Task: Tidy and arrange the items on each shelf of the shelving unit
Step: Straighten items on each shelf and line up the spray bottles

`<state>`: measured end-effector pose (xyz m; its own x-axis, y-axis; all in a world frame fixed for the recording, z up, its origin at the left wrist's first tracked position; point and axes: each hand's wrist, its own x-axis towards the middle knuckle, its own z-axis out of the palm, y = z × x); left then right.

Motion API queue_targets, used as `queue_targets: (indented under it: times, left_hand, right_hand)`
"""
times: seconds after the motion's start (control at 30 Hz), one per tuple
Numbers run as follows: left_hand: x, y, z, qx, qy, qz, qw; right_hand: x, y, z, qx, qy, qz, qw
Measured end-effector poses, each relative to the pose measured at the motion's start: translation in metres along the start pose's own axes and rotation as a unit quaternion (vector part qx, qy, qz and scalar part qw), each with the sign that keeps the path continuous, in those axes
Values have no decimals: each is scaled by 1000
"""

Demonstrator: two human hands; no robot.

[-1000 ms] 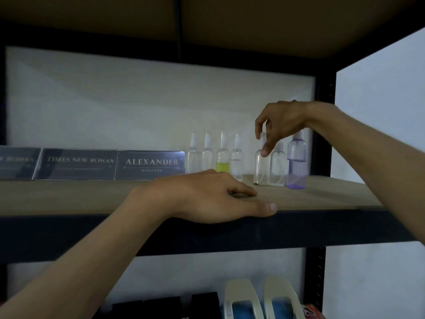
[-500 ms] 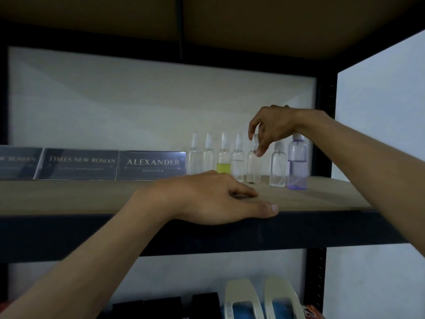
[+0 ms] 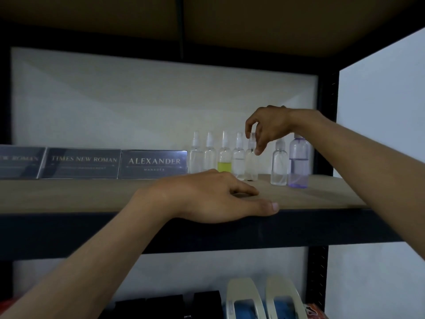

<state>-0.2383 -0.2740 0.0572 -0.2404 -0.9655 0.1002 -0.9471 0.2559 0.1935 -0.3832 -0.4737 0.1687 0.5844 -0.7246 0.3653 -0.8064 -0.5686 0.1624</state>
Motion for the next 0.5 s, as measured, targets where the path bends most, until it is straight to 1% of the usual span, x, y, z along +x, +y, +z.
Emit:
queue_targets:
  times: [0.13,0.23,0.33,0.4,0.5]
  left_hand:
    - [-1,1,-1,0,-1,-5,1000]
    - [-2,1,-1,-2,1,-6,1000]
    - [-2,0,-1,-6,1,-8,1000]
    - [-1,1,-1,-6,-2,-9,1000]
    - [0,4,-2,-1,-5,-8,1000]
  right_hand:
    - [0,0,1,6,-9,-3,1000]
    - [-3,1,-4,37,-21,-6,999]
    - [-13,9,-19,67,9,-14,998]
    - [-22,18,-29,44,20,-16,999]
    - [-32,28,-33,-16,0,-9,1000]
